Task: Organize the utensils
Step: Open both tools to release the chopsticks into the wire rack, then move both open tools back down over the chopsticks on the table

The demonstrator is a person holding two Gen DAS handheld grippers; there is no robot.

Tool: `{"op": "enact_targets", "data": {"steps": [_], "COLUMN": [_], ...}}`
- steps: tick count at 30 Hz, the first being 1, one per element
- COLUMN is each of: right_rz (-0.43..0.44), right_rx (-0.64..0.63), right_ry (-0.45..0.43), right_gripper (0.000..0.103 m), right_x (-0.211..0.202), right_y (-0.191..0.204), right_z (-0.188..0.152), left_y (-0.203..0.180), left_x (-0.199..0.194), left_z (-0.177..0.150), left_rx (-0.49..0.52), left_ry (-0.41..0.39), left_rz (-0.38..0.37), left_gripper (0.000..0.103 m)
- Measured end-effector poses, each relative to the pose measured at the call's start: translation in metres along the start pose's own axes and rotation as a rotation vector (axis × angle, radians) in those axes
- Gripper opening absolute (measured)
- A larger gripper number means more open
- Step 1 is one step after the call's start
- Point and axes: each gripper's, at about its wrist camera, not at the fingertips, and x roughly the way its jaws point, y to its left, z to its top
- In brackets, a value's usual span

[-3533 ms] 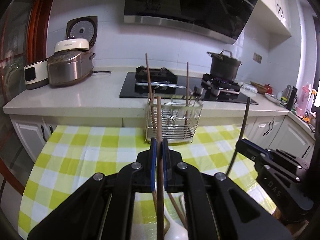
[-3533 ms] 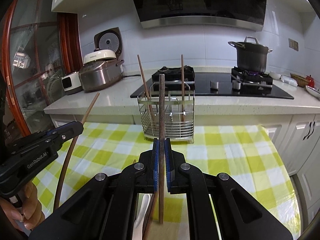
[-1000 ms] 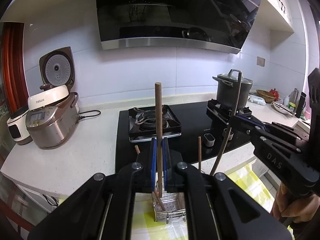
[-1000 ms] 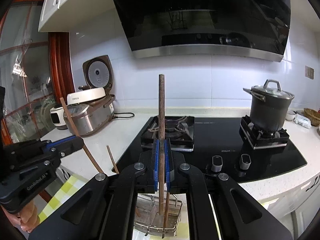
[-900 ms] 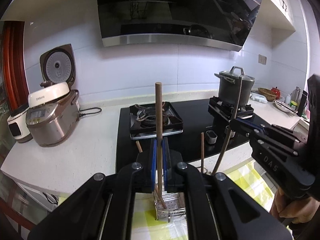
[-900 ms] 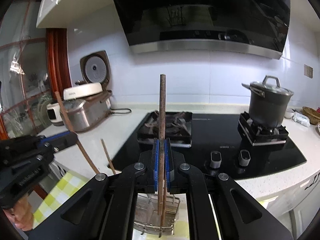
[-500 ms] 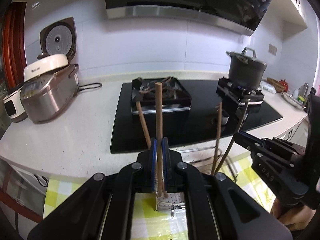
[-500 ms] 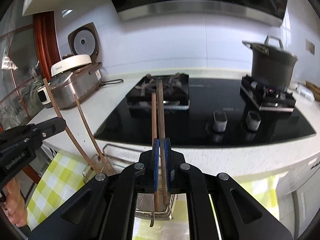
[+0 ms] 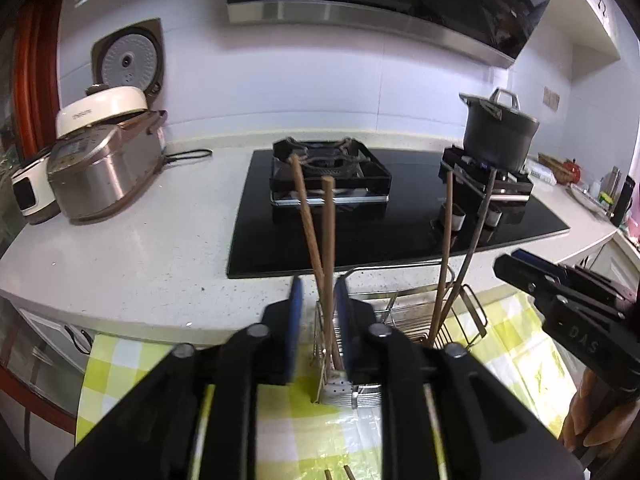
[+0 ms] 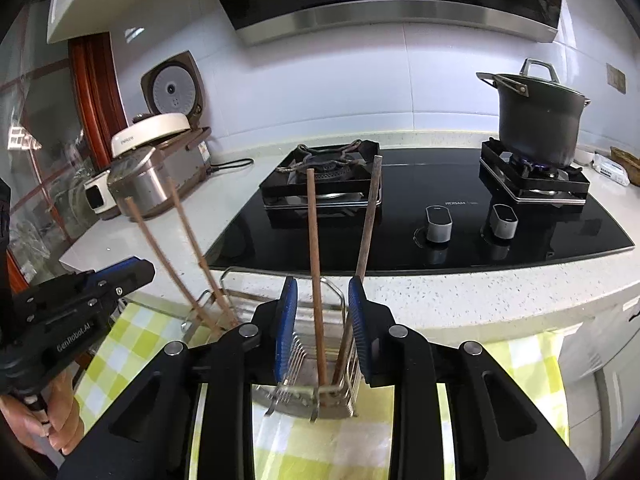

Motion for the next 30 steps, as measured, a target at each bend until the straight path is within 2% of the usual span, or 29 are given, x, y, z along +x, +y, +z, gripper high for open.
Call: {"op": "enact_targets", "data": {"steps": [2, 4, 6, 10, 14, 17, 23, 30], "right_rz": [0.015, 0.035, 0.058, 0.084, 0.103, 0.112, 0.117, 0.090], "right_rx": [0.005, 0.011, 0.011, 0.005, 0.032, 0.071, 0.108, 0.063], "right_ry": [-0.009, -0.015, -0.013, 0.006, 0.036, 0.080, 0.203, 0.331], "right_gripper": [0.027, 0.027, 0.027, 0.027, 0.027, 0.027, 0.027, 0.027], "right_x": [-0.012, -0.027, -0.041, -0.059, -0.069, -0.069, -0.058, -0.039], "right_y": [0.001, 0.005, 0.010, 0.019, 0.021, 0.021, 0.029, 0.049], "right_z": [-0.005, -0.013, -0.026, -0.057, -0.096, -0.128, -0.188, -0.233], "left_y": [0.004, 0.008, 0.010, 0.014, 0.020, 0.024, 0.028, 0.022], "left_x": [-0.016, -0.032, -0.050, -0.076, -0.089, -0.094, -0.093, -0.072], "left_z": [-0.005, -0.013, -0.026, -0.064, -0.103, -0.133, -0.189, -0.234], "left_rx": [-0.018, -0.036, -0.045, -0.074, -0.110, -0.125, -0.155, -0.100], "left_ry": [-0.025, -0.048, -0.069, -0.065, -0.033, 0.002, 0.087, 0.191], "left_rz": [0.001, -0.006, -0.008, -0.006, -0.024, -0.009, 0.010, 0.027], "left_gripper": [0.037, 0.055, 0.063, 0.069, 0.071, 0.072, 0.072, 0.071]}}
